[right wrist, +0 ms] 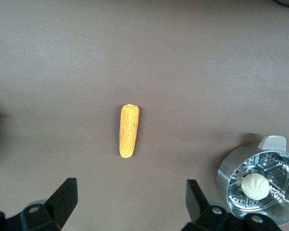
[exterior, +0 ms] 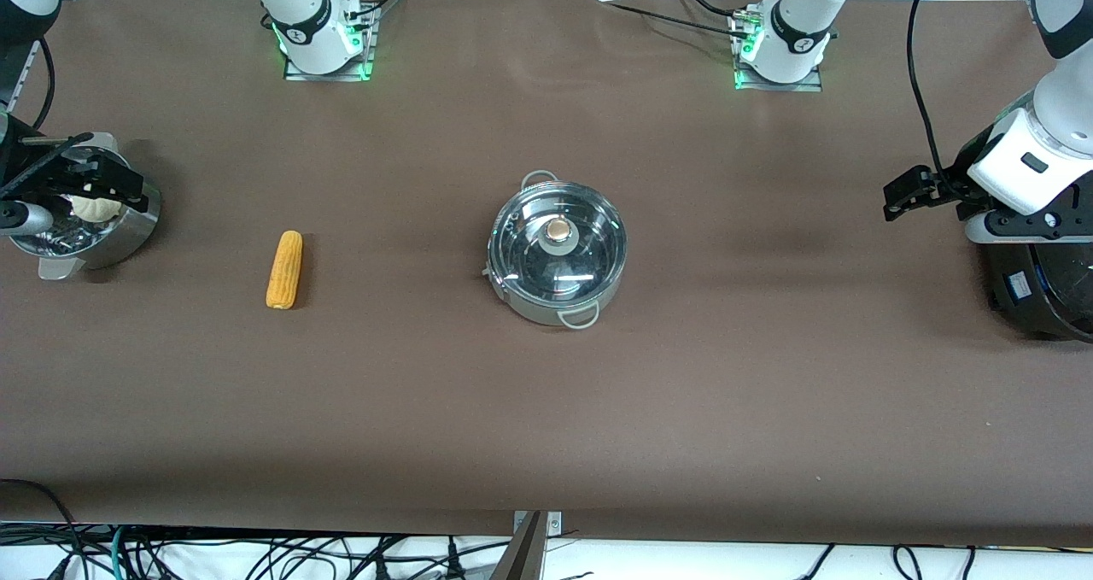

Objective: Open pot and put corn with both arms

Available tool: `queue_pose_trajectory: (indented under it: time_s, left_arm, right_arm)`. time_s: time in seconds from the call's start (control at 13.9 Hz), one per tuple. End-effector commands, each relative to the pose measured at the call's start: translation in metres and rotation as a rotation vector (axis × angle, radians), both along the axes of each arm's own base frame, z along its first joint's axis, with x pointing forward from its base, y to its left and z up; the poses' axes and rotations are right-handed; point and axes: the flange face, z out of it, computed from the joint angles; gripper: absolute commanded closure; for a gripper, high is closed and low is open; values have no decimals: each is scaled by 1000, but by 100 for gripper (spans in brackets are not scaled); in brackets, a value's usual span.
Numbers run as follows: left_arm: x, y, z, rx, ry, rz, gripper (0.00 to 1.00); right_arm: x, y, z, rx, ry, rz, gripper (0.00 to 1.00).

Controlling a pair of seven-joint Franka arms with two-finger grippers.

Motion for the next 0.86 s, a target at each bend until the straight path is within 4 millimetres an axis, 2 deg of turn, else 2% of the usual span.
queue_pose_trajectory:
  time_s: [0.0, 0.43, 0.79]
  left_arm:
    - [-8, 2, 5, 23, -2, 1, 0]
    - [-7, 4, 5, 24, -4, 3, 0]
    - [-7, 14, 10, 15, -8, 27, 0]
  right_arm:
    - [-2, -7, 8, 14, -6, -8, 0]
    - [0, -8, 7, 16, -13, -28, 0]
    - [0, -8, 9, 15, -16, -26, 0]
